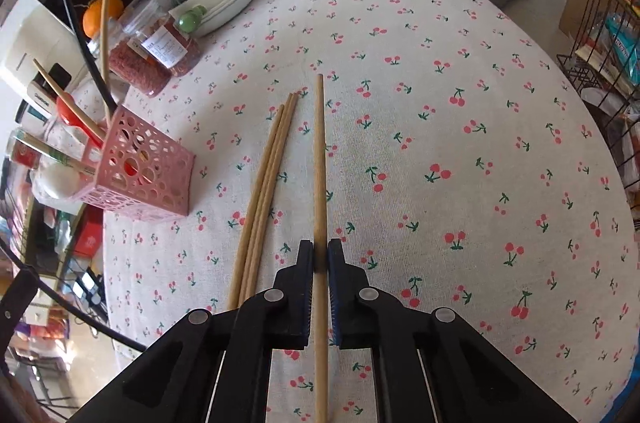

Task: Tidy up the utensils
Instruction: 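Drop the black chopstick into the pink basket with left tool while right tool lifts chopstick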

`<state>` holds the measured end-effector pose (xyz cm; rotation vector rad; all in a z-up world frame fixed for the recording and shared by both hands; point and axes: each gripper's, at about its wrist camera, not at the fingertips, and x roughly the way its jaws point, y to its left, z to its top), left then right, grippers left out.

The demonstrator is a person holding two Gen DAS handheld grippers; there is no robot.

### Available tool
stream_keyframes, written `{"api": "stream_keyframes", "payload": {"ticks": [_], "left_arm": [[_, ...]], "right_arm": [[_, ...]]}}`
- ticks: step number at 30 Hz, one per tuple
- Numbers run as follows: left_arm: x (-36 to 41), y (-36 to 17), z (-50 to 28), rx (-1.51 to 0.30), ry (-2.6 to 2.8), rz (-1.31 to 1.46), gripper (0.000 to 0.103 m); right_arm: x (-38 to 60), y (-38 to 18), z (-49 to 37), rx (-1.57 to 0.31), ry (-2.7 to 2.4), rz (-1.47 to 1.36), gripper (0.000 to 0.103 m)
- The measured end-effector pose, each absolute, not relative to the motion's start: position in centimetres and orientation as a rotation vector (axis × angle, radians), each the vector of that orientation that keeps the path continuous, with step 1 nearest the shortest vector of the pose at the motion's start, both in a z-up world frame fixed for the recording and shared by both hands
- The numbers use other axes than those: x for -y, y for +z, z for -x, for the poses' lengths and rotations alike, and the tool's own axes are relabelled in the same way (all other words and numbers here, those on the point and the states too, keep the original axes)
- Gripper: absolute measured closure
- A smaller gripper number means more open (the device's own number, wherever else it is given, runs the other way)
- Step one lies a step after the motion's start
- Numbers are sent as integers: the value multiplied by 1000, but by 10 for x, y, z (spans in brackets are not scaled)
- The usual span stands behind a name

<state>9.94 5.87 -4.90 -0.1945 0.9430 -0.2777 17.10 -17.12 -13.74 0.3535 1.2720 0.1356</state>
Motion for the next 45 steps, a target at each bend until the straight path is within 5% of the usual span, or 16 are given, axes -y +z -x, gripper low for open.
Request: {"api": "stream_keyframes", "payload": {"ticks": [16,31,36,45], "left_arm": [[-97,18,-87,-515,-146,310,97],[-72,-25,-153,-627,-165,306,95],[-74,-18,-144,-618,-160,333,59],[-84,-15,-113,-693,-133,295,36]], "right_arm": [[172,-37,-145,-907,233,-384,96],[163,-37,-143,-889,255,-363,96],[156,-25,-143,-853,272,-362,96],[127,6,-148,-734,305,-378,96]]}}
